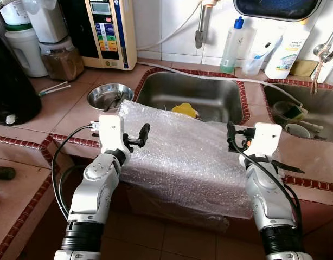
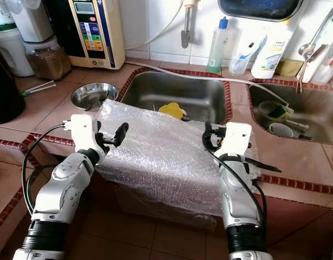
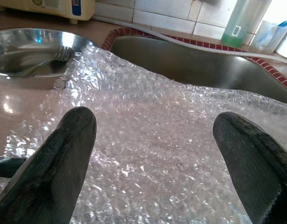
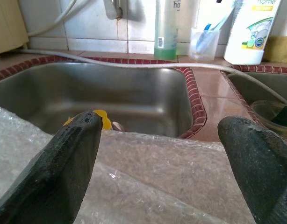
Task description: Kitchen organization
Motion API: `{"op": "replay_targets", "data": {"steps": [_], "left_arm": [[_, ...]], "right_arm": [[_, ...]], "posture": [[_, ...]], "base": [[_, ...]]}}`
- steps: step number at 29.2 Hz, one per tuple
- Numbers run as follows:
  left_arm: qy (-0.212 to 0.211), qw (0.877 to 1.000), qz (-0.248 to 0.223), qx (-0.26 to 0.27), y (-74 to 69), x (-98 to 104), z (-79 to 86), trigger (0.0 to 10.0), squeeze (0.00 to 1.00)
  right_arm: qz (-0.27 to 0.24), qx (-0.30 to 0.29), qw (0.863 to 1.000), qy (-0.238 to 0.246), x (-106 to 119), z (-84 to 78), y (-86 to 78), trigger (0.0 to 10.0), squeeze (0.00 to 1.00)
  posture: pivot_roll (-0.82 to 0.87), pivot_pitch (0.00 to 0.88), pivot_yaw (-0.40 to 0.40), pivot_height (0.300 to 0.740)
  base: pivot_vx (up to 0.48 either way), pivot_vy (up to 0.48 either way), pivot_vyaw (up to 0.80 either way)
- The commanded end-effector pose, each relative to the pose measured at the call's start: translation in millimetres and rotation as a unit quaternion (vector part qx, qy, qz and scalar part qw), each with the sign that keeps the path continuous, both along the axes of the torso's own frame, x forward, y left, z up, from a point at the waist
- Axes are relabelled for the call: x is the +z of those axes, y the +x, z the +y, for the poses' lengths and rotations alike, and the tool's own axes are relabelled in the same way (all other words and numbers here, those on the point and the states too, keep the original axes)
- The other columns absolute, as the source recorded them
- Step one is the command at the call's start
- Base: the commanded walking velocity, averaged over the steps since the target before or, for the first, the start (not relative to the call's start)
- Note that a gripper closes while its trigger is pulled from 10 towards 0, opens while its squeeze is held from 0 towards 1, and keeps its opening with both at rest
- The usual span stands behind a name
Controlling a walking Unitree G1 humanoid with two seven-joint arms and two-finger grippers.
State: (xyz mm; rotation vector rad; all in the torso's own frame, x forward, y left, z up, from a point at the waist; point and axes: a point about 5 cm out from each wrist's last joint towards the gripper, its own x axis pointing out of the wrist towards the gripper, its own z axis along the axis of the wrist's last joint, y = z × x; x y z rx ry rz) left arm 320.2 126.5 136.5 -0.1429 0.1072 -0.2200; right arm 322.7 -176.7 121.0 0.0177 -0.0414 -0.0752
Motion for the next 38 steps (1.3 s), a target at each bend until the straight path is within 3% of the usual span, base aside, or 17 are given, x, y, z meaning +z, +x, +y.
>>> {"op": "replay_targets", "data": {"steps": [1, 10, 14, 17, 38], "left_arm": [[-0.001, 1.0, -0.018, 0.006, 0.9, 9, -0.6, 10.0, 0.0], [-0.011, 0.999, -0.037, 0.018, 4.0, 16, -1.8, 10.0, 0.0], [0.022, 0.997, -0.055, 0.05, 3.1, 23, 2.9, 10.0, 0.0], [0.012, 0.997, -0.053, 0.062, 1.0, 25, 4.9, 10.0, 0.0], [-0.003, 0.998, -0.038, 0.049, 3.2, 28, -0.3, 10.0, 0.0]], "right_arm": [[-0.005, 0.005, 1.0, -0.003, 3, 0.7, -0.9, 10.0, 0.0], [-0.02, 0.031, 0.999, -0.02, 11, 8.1, 2.6, 10.0, 0.0], [-0.046, 0.059, 0.997, -0.031, 24, 16.7, 3.4, 10.0, 0.0], [-0.049, 0.065, 0.996, -0.035, 25, 18.3, 3.1, 10.0, 0.0], [-0.042, 0.064, 0.997, -0.033, 23, 19.7, 2.8, 10.0, 0.0]], "posture": [[0.08, 0.0, -0.02, 0.74], [0.07, 0.0, -0.034, 0.74], [0.07, 0.0, -0.04, 0.74], [0.08, 0.0, -0.045, 0.74], [0.07, 0.0, -0.03, 0.74]], "base": [[0.0, 0.0, 0.0], [0.0, 0.0, 0.0], [0.0, 0.0, 0.0], [0.0, 0.0, 0.0], [0.0, 0.0, 0.0]]}}
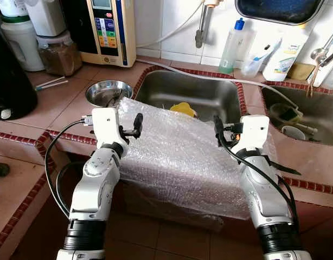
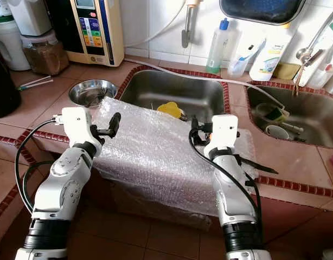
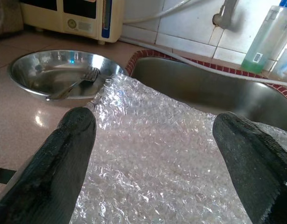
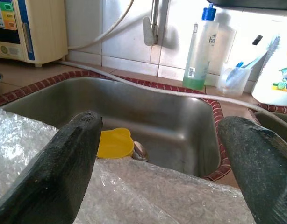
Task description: Kitchen organization
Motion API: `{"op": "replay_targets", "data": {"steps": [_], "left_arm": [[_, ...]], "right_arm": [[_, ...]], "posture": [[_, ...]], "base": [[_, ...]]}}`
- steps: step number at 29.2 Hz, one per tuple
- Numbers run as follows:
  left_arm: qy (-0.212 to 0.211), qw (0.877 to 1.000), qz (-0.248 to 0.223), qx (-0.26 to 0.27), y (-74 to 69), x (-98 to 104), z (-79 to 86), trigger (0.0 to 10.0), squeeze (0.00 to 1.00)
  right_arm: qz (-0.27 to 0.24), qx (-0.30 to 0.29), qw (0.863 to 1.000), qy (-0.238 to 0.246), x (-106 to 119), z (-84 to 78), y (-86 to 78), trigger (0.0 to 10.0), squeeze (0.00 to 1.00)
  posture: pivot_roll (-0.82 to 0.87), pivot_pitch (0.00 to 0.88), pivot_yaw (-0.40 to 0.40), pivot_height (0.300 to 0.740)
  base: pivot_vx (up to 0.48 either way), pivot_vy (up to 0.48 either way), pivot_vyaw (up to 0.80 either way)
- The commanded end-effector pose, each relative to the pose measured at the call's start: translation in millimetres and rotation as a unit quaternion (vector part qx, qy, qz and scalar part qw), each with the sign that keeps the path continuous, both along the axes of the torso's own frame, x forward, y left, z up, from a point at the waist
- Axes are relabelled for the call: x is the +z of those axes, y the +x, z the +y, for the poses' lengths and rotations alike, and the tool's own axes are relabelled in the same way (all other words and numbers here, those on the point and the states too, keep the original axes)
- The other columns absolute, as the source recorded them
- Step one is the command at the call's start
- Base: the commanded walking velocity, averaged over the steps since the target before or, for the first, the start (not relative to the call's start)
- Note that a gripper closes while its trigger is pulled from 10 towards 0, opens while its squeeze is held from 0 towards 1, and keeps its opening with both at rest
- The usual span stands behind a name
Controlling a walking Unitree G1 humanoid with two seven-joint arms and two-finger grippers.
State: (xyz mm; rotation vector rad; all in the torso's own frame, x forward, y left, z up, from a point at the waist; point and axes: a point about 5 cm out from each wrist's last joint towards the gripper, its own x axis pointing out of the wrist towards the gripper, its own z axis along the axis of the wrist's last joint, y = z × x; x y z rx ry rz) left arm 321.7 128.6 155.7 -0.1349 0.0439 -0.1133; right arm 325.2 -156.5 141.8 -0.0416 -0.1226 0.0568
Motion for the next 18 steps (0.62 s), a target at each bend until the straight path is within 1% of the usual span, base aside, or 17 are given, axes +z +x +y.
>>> {"op": "replay_targets", "data": {"steps": [1, 2, 4, 6, 12, 18], "left_arm": [[-0.006, 1.0, -0.01, -0.009, 1.8, 9.1, -2.9, 10.0, 0.0], [-0.006, 1.0, -0.01, -0.009, 1.8, 9.1, -2.9, 10.0, 0.0], [-0.01, 1.0, -0.008, -0.012, 1.6, 9.1, -4.1, 10.0, 0.0], [-0.008, 1.0, -0.007, -0.013, 1.6, 8.9, -4.9, 10.0, 0.0], [-0.008, 1.0, -0.002, -0.016, 1.5, 7.9, -5.7, 10.0, 0.0], [-0.005, 1.0, 0.001, -0.023, 1.4, 7.6, -6.9, 10.0, 0.0]], "right_arm": [[-0.002, -0.001, 1.0, -0.001, 1.7, -0.5, 0.2, 10.0, 0.0], [-0.002, -0.001, 1.0, -0.001, 1.7, -0.5, 0.2, 10.0, 0.0], [-0.001, -0.003, 1.0, 0.0, 1.0, -0.7, 0.0, 10.0, 0.0], [0.0, -0.003, 1.0, 0.0, 0.8, -1.1, -0.1, 10.0, 0.0], [0.0, -0.006, 1.0, -0.001, 0.8, -2.7, 0.4, 10.0, 0.0], [0.001, -0.009, 1.0, 0.0, -0.3, -2.7, -0.3, 10.0, 0.0]], "posture": [[0.07, 0.0, -0.03, 0.74], [0.07, 0.0, -0.03, 0.74], [0.07, 0.0, -0.029, 0.74], [0.07, 0.0, -0.029, 0.74], [0.07, 0.0, -0.026, 0.74], [0.07, 0.0, -0.022, 0.74]], "base": [[0.0, 0.277, 0.0], [0.0, 0.277, 0.0], [0.0, 0.0, 0.0], [0.0, -0.148, 0.0], [0.0, 0.319, 0.0], [0.0, 0.401, 0.0]]}}
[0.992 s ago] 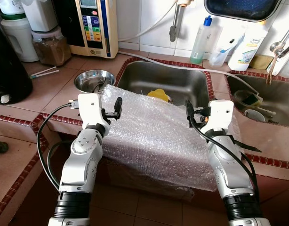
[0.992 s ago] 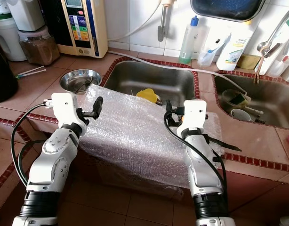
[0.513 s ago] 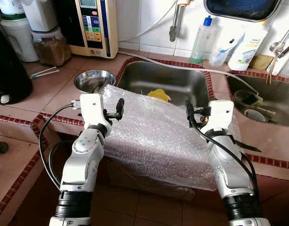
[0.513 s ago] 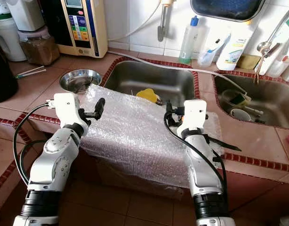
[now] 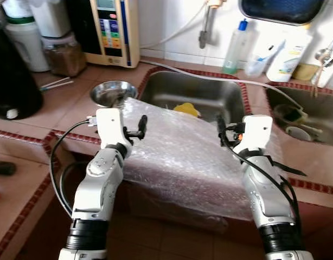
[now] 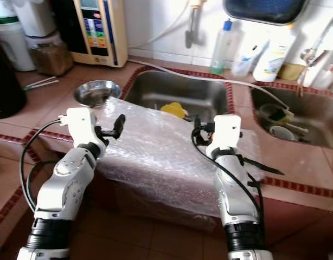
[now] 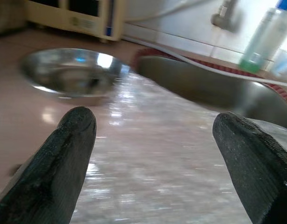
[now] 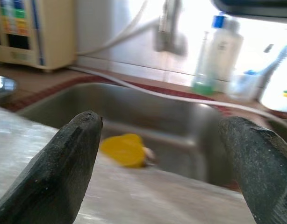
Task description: Kitchen organization
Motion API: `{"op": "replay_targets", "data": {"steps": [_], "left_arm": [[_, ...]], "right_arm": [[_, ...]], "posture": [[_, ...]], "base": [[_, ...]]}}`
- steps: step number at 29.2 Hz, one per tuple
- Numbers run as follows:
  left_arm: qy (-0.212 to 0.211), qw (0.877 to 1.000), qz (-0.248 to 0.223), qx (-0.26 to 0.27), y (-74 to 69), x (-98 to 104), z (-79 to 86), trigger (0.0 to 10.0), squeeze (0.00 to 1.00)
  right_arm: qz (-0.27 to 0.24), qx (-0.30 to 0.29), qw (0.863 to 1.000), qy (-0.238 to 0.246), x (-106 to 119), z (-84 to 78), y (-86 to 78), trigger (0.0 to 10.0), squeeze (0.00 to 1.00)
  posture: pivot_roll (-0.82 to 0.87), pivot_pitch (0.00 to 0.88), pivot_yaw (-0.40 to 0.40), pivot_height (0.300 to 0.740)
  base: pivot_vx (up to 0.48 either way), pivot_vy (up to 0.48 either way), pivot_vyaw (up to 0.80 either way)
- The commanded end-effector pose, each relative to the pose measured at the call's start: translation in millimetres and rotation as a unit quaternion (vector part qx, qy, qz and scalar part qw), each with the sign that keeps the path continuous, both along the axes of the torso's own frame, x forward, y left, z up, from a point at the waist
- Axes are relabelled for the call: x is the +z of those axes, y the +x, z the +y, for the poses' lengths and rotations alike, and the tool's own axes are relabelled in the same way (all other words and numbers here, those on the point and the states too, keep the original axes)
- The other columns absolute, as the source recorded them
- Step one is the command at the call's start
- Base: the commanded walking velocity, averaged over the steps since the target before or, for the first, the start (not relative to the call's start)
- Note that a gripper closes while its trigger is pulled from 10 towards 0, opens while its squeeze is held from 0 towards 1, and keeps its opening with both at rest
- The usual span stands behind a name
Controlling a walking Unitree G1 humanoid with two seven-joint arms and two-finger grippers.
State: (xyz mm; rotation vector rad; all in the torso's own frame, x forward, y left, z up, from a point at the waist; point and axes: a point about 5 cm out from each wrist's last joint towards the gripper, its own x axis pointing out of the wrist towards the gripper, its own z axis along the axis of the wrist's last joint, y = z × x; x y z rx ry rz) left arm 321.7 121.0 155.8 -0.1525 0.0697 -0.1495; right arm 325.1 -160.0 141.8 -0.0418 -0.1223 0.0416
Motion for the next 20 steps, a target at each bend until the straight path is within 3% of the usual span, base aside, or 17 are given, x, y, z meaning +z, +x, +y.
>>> {"op": "replay_targets", "data": {"steps": [1, 8, 10, 20], "left_arm": [[0.006, 1.0, -0.013, -0.005, 1.4, 7.7, 0.3, 10.0, 0.0], [0.006, 1.0, -0.011, -0.003, 2.5, 7.8, 0.2, 10.0, 0.0], [0.021, 0.999, -0.024, -0.007, 2.8, 10.4, 0.4, 10.0, 0.0], [0.004, 0.999, -0.027, -0.035, 2.1, 10.6, -3.8, 10.0, 0.0]], "right_arm": [[0.002, -0.002, 1.0, 0.0, -0.8, 0.7, -0.3, 10.0, 0.0], [0.002, -0.006, 1.0, -0.001, -0.6, -1.2, -0.3, 10.0, 0.0], [0.001, -0.008, 1.0, -0.001, -0.1, -2.1, 0.1, 10.0, 0.0], [-0.003, -0.022, 1.0, -0.003, 1.0, -7.4, 1.2, 10.0, 0.0]], "posture": [[0.07, 0.0, -0.022, 0.74], [0.07, 0.0, -0.018, 0.74], [0.07, 0.0, -0.014, 0.74], [0.07, 0.0, -0.006, 0.74]], "base": [[0.0, 0.48, 0.0], [0.0, 0.48, 0.0], [0.0, 0.0, 0.0], [0.0, 0.0, 0.0]]}}
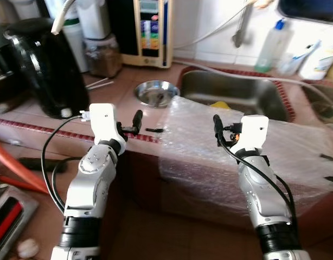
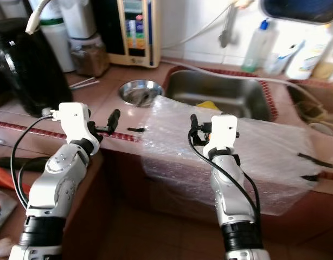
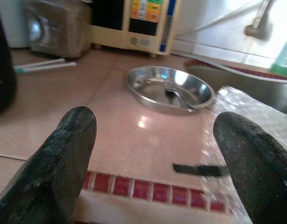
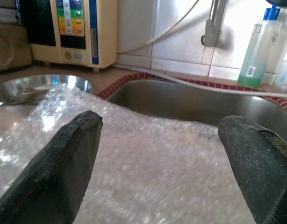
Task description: Kitchen organization
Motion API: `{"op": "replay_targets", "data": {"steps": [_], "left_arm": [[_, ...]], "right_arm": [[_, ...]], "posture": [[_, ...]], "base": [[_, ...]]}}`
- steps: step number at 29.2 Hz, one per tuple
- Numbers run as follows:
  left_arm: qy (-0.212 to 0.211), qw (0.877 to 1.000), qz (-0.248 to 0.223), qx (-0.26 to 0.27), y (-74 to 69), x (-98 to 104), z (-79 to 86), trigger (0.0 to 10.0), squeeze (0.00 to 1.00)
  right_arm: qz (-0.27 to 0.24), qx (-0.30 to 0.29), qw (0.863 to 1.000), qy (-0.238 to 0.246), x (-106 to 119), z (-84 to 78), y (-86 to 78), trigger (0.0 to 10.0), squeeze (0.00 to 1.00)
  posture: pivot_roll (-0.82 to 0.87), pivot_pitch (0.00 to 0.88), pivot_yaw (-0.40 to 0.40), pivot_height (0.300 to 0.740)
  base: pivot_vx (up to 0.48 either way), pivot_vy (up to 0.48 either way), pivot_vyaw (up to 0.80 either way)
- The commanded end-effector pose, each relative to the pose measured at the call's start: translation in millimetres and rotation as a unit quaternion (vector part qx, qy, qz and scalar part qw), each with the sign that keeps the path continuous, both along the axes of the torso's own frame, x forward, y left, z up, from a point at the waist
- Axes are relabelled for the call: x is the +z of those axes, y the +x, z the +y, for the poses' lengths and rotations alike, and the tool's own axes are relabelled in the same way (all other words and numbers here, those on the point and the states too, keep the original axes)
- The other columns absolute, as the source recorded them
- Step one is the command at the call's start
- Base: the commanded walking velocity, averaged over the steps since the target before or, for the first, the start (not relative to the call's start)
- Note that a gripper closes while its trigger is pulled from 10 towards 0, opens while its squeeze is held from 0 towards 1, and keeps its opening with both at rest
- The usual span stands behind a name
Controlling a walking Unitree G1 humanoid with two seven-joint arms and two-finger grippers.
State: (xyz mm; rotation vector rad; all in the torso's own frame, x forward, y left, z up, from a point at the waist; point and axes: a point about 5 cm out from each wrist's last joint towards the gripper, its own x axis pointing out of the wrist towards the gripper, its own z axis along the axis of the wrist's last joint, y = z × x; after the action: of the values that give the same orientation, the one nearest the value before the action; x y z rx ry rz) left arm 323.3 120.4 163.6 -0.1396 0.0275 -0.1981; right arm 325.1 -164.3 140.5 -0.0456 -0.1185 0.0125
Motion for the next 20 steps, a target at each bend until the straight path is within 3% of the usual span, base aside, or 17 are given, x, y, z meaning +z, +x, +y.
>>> {"op": "replay_targets", "data": {"steps": [1, 12, 20], "left_arm": [[0.001, 1.0, -0.005, -0.014, 0.4, 2.8, -4.0, 10.0, 0.0], [-0.004, 1.0, -0.013, -0.028, -2.1, 2.5, -6.6, 10.0, 0.0], [-0.007, 0.999, -0.014, -0.039, -3.7, 1.0, -9.7, 10.0, 0.0]], "right_arm": [[-0.005, -0.01, 1.0, -0.001, 2.4, -3.6, 1.1, 10.0, 0.0], [-0.004, -0.009, 1.0, -0.003, 2.0, -3.1, 1.2, 10.0, 0.0], [-0.005, -0.01, 1.0, -0.005, 2.1, -3.7, 0.6, 10.0, 0.0]], "posture": [[0.07, 0.0, -0.007, 0.74], [0.07, 0.0, -0.011, 0.74], [0.06, 0.0, -0.008, 0.74]], "base": [[0.0, 0.0, 0.0], [0.0, 0.0, 0.0], [0.299, 0.0, 0.0]]}}
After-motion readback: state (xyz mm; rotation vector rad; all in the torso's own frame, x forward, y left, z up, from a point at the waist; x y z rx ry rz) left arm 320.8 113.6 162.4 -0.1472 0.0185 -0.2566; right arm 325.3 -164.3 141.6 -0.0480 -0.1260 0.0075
